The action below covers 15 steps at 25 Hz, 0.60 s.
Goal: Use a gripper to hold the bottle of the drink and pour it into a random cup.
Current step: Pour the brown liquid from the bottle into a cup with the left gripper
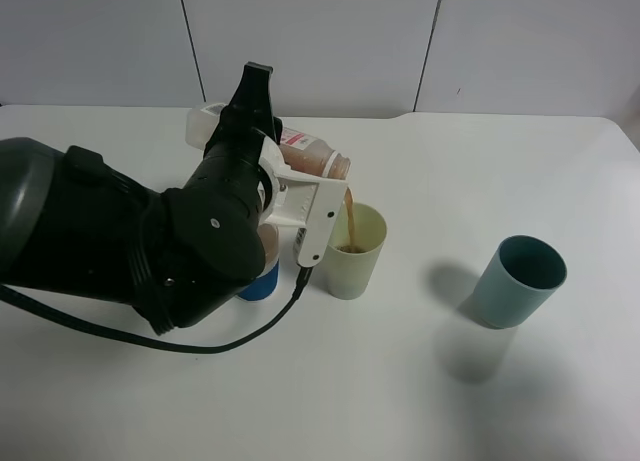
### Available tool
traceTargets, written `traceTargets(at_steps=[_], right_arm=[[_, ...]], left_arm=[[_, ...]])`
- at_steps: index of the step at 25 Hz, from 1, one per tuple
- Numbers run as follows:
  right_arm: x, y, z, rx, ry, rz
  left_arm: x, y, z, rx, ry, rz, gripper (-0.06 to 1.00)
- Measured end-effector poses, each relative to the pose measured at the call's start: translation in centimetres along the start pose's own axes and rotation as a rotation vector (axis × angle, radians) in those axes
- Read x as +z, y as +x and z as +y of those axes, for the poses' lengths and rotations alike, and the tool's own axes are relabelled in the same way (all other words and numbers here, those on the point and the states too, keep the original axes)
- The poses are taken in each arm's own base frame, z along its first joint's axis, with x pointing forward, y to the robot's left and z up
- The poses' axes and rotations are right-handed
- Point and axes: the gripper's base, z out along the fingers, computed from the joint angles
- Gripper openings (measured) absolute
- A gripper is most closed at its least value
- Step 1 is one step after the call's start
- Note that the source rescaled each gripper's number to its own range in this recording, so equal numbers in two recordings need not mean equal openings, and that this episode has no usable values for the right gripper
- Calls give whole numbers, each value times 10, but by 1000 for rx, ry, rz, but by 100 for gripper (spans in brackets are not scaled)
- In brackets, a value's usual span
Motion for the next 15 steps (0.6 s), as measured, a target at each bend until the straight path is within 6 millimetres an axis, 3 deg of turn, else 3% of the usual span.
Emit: traceTargets(at_steps=[15], right_arm=[[0, 0, 0, 0, 0, 0]], left_arm=[[0, 2, 1, 26, -13, 20, 0]])
